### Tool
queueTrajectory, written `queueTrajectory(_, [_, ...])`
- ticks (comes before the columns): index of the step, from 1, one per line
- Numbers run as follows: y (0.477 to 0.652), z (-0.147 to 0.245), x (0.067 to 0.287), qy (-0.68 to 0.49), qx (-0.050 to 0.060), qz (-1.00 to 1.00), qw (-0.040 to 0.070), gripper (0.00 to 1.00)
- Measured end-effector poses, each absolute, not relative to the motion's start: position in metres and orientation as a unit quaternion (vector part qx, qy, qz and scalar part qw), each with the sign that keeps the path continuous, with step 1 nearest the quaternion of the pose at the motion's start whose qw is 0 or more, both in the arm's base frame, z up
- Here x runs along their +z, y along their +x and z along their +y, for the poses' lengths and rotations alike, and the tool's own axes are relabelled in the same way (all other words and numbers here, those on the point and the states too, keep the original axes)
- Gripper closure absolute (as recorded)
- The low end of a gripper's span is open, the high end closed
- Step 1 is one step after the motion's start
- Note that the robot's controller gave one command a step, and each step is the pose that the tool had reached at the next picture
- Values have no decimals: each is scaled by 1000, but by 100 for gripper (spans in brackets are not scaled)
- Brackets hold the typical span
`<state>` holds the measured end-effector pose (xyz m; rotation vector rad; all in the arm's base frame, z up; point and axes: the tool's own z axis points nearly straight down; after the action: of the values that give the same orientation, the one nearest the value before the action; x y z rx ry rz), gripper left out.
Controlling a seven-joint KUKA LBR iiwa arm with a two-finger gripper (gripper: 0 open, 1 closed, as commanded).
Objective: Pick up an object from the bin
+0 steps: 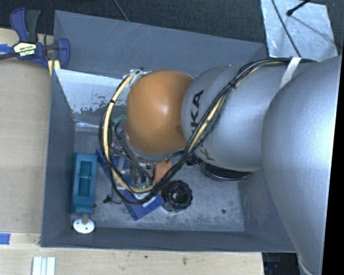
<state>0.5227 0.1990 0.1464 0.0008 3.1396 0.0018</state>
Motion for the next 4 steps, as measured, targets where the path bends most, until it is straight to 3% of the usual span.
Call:
queueTrajectory(2, [535,112,123,18,-1,1000,-1,0])
queueTrajectory(3, [515,91,126,24,0,1000,0,0])
queueTrajectory(4, [525,78,73,-46,-1,999,3,100])
